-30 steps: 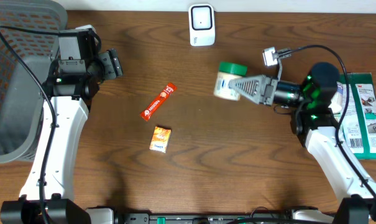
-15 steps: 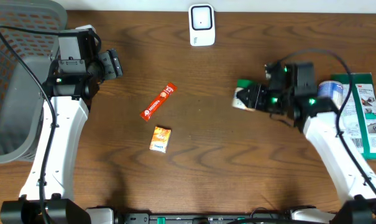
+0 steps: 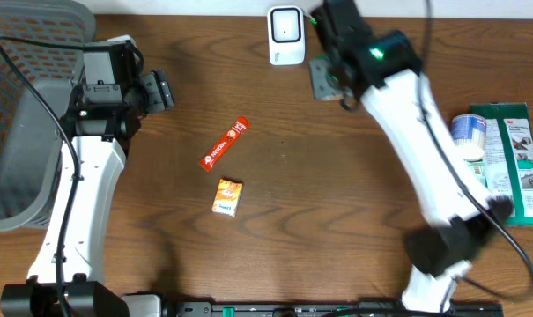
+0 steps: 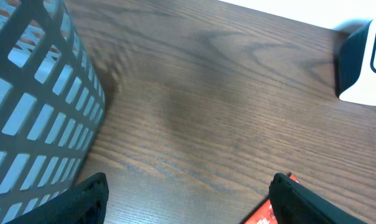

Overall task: Scan the item barcode
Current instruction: 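Hold the jar's side against the scanner window with the right gripper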

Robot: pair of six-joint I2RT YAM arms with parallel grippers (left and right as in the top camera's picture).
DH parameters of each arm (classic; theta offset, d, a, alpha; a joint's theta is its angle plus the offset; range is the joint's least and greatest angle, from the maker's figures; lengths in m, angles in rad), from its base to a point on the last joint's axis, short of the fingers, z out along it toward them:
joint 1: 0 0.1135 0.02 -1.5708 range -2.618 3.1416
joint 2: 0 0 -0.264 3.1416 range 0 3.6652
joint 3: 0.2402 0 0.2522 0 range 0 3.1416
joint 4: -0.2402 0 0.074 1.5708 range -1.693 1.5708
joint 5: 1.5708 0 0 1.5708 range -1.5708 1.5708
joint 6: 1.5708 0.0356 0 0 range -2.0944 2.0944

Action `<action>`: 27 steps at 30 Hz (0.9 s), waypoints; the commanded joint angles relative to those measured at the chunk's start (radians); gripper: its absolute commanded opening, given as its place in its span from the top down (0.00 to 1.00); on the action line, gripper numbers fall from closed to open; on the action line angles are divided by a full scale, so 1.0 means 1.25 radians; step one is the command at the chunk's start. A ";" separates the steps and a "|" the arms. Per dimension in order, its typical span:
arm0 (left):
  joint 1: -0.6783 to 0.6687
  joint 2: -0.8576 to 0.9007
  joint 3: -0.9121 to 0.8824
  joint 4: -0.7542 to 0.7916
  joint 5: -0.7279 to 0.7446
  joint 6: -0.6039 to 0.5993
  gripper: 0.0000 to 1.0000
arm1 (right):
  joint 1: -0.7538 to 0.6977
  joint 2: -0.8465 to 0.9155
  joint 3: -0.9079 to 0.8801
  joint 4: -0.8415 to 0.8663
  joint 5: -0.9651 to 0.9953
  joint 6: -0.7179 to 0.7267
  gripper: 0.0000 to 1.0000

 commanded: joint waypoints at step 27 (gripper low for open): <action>0.000 0.008 0.002 0.001 -0.010 -0.001 0.17 | 0.124 0.555 0.244 0.841 0.612 -0.717 0.99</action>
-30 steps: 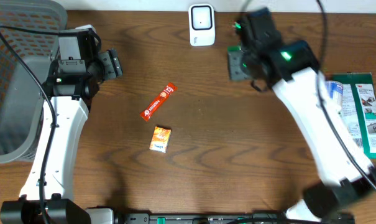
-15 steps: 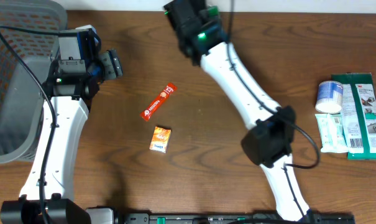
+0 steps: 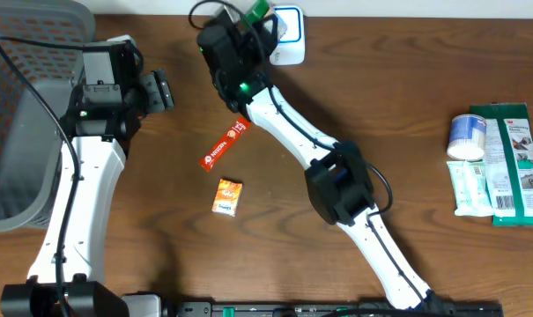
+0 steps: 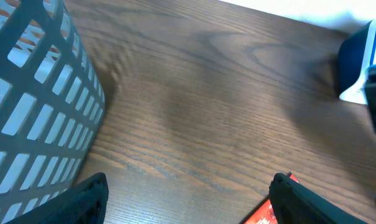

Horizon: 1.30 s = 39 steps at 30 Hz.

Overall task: Scan the item barcode
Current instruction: 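Hold the jar's side against the scanner window with the right gripper, then carry the jar to the right edge and set it down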

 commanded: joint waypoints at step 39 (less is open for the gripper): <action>0.000 0.008 0.002 0.000 -0.010 -0.001 0.17 | -0.113 -0.255 0.023 -0.449 -0.345 0.358 0.99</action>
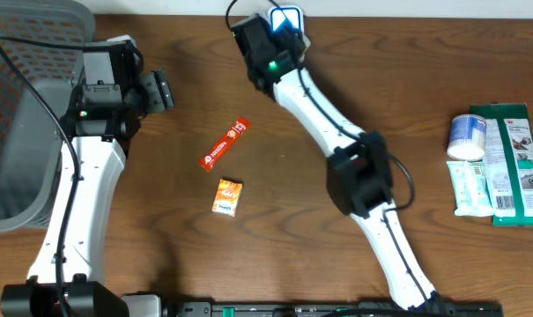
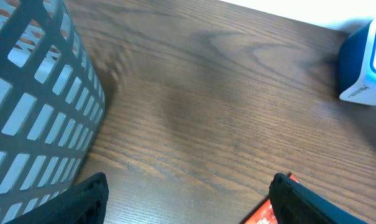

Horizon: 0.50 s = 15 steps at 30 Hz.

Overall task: Scan the item barcode
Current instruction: 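Carry the jar to the right edge and set it down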

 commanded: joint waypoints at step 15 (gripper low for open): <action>0.000 0.008 0.002 0.001 -0.010 -0.001 0.17 | -0.325 -0.396 0.022 -0.631 -0.547 0.261 0.99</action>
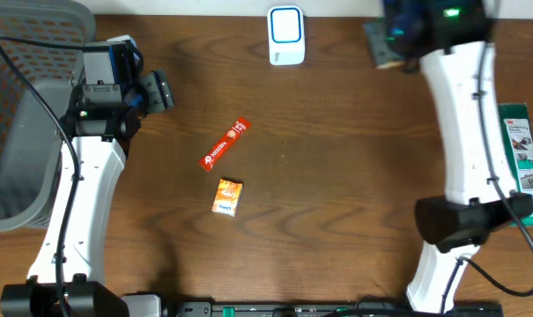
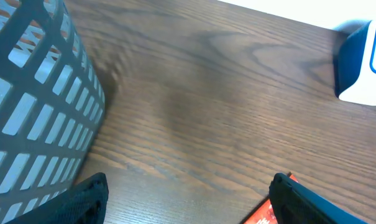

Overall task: Scan the item barcode
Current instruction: 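Carry the jar to the right edge and set it down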

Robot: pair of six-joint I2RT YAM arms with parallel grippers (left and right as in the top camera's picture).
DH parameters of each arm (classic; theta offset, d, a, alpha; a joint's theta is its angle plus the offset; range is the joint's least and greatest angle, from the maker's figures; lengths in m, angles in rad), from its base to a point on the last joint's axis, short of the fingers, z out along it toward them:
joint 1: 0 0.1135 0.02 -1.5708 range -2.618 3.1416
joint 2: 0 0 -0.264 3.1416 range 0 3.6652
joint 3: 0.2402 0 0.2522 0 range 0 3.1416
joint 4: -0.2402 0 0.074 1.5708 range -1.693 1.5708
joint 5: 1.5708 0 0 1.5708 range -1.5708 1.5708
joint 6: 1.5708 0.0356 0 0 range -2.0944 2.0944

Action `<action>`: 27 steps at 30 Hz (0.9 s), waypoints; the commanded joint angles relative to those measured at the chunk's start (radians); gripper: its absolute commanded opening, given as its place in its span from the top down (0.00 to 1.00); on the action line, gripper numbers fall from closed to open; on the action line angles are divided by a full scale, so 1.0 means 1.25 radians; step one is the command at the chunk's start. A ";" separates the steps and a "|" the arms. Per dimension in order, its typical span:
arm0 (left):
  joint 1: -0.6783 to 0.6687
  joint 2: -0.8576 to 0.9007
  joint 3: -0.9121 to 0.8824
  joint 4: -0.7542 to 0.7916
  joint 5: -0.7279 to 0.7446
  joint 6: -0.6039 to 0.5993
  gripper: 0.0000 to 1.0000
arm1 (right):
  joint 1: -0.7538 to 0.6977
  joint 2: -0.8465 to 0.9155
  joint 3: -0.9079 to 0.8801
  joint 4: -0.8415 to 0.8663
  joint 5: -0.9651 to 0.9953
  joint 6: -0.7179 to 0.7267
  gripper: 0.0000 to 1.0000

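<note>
The white scanner (image 1: 285, 35) stands at the table's far edge, and it also shows at the right in the left wrist view as the scanner (image 2: 363, 62). My right gripper (image 1: 391, 37) hovers to the right of it, shut on a flat grey item (image 1: 379, 44). A red sachet (image 1: 225, 143) and an orange packet (image 1: 228, 196) lie mid-table. My left gripper (image 1: 157, 91) is open and holds nothing, its fingers (image 2: 88, 200) low over the wood. The red sachet's corner (image 2: 267, 214) shows by the right finger.
A grey mesh basket (image 1: 15, 132) fills the left side, close beside my left gripper, and appears as the basket (image 2: 32, 106) in the wrist view. A green package (image 1: 523, 150) lies at the right edge, partly behind my right arm.
My right gripper was over the scanner and is now to the right of it, with the grey item showing at its tip. The left arm, sachet and packet have not moved.
My right gripper first held the grey item just right of the scanner. Then it was to the scanner's left, then directly over it. Now it is back to the right of the scanner. The left gripper stayed open in one place throughout.
</note>
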 commanded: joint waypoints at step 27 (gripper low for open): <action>0.000 0.008 0.002 0.001 -0.010 -0.001 0.17 | -0.206 0.020 -0.663 0.210 0.110 0.108 0.99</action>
